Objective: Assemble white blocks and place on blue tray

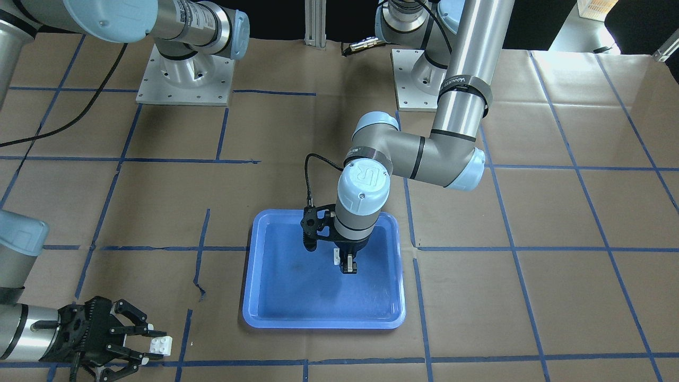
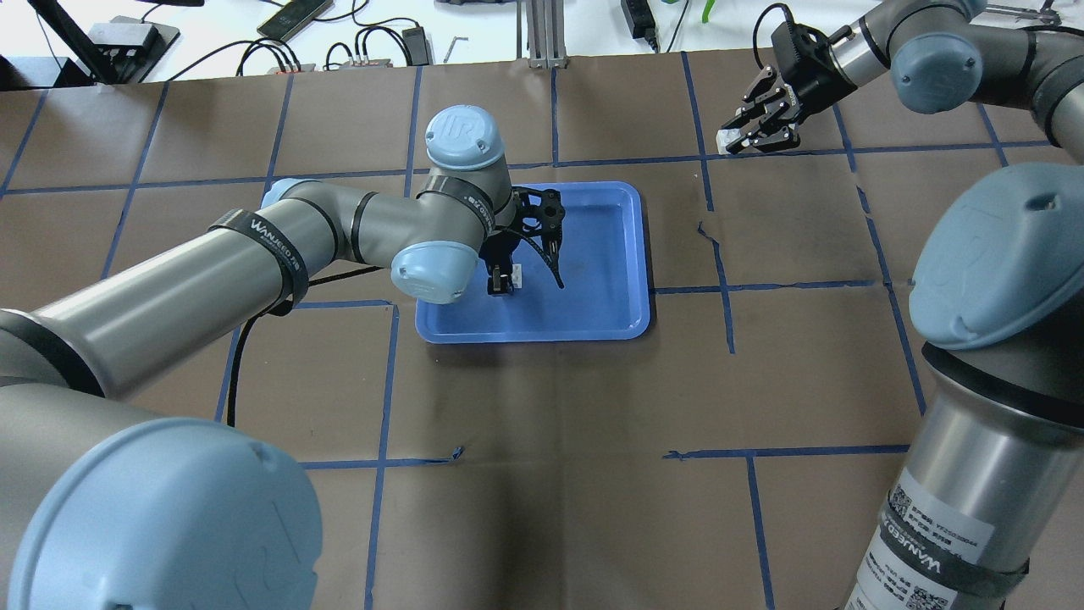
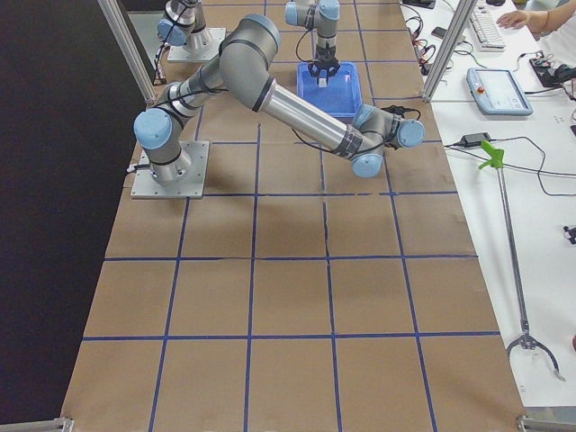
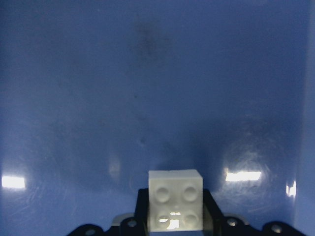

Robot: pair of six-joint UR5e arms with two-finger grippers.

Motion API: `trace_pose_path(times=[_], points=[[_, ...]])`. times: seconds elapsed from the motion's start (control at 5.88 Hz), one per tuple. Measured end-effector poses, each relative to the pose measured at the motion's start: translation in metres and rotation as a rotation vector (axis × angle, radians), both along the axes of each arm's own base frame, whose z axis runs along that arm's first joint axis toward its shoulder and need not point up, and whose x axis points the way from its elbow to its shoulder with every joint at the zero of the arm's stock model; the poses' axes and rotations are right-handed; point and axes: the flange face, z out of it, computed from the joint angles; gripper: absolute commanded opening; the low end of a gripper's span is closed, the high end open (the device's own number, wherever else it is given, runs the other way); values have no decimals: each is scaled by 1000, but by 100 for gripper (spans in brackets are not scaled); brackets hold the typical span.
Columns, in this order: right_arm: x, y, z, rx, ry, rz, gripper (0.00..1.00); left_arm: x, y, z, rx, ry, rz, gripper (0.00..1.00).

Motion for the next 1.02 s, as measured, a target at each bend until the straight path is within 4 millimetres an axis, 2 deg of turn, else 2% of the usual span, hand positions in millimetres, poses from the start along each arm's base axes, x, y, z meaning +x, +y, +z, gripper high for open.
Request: trace_pose_path(times=[0.17, 0.34, 0.51, 0.68, 1.02], points=[[6, 15, 8, 12, 0, -29, 31, 0, 0, 3, -7, -1, -8, 99], [15, 34, 14, 14, 7, -76, 31, 2, -1, 14, -23, 1, -2, 99], [27, 54, 11, 16, 11, -113, 31, 10, -3, 34, -36, 2, 18, 99], [50, 76, 7, 14, 14, -131, 31, 22, -3, 64, -26, -3, 40, 99], [126, 115, 1, 13, 20, -132, 31, 49, 14, 147, 31, -18, 78, 99]])
